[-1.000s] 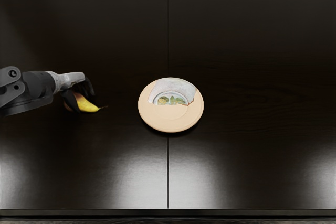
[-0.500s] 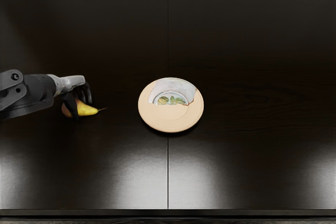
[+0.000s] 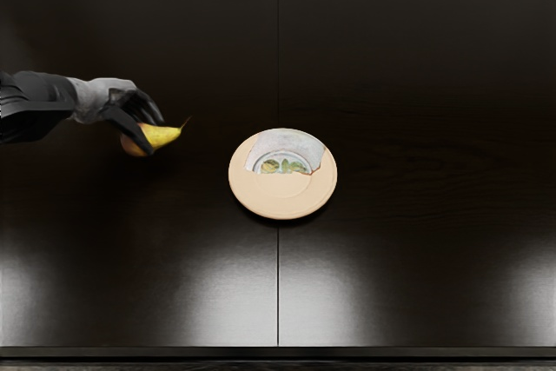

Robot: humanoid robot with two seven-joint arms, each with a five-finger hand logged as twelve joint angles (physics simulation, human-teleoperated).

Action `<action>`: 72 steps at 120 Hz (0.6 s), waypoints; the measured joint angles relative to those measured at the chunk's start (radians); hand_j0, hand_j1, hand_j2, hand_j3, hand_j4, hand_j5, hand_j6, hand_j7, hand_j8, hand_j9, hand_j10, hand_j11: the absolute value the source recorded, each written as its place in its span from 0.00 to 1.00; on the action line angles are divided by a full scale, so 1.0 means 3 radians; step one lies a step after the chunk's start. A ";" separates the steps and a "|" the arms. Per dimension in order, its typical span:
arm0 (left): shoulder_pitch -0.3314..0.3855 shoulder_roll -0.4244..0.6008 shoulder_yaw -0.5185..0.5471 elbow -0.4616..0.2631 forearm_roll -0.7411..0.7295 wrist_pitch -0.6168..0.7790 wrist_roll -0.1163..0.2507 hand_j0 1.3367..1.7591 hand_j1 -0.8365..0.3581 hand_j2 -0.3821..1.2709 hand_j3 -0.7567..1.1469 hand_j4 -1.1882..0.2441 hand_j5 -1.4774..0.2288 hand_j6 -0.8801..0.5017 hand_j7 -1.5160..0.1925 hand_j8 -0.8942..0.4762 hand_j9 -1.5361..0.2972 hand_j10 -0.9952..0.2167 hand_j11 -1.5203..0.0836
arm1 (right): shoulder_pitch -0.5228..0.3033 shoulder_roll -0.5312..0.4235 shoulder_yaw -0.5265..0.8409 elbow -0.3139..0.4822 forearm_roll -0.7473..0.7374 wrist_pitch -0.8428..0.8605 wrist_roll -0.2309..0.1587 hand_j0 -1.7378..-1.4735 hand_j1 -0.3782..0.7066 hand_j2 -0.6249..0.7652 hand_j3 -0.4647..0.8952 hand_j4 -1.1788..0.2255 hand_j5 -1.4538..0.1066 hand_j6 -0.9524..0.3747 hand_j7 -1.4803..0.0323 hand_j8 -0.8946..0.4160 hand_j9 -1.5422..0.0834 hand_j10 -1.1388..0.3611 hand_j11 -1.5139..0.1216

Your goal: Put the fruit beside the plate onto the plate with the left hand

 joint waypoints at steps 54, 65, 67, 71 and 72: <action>-0.0240 -0.0632 -0.0067 0.0072 -0.0494 -0.0011 -0.0001 0.76 0.42 0.57 0.40 0.33 0.30 0.17 0.32 0.28 0.32 0.38 0.36 | 0.0000 0.0000 0.0000 0.0000 0.0001 0.0000 0.0000 0.30 0.03 0.45 0.34 0.84 0.93 0.72 0.98 0.68 0.95 0.76 0.93; -0.0227 -0.0780 -0.0050 0.0073 -0.0503 -0.0012 0.0000 0.76 0.40 0.60 0.40 0.33 0.29 0.17 0.32 0.29 0.32 0.38 0.36 | 0.0000 0.0000 0.0000 0.0000 0.0001 0.0000 0.0000 0.30 0.03 0.45 0.34 0.84 0.93 0.72 0.98 0.68 0.95 0.76 0.93; -0.0226 -0.0808 -0.0046 0.0073 -0.0503 -0.0012 0.0000 0.76 0.41 0.60 0.40 0.33 0.29 0.17 0.32 0.29 0.32 0.38 0.36 | 0.0000 0.0000 0.0000 0.0000 0.0001 0.0000 0.0000 0.30 0.03 0.45 0.34 0.84 0.93 0.72 0.98 0.68 0.95 0.76 0.93; -0.0223 -0.0860 -0.0038 0.0078 -0.0501 -0.0012 0.0000 0.76 0.40 0.59 0.40 0.33 0.29 0.18 0.32 0.29 0.32 0.39 0.36 | 0.0000 0.0000 0.0000 0.0000 0.0000 0.0000 0.0000 0.30 0.03 0.45 0.34 0.84 0.93 0.72 0.98 0.68 0.95 0.76 0.93; -0.0222 -0.0877 -0.0035 0.0080 -0.0499 -0.0012 0.0000 0.76 0.40 0.60 0.40 0.33 0.30 0.18 0.32 0.29 0.32 0.39 0.36 | 0.0000 0.0000 0.0000 0.0000 0.0000 0.0000 0.0000 0.30 0.03 0.45 0.34 0.84 0.93 0.72 0.98 0.68 0.95 0.76 0.93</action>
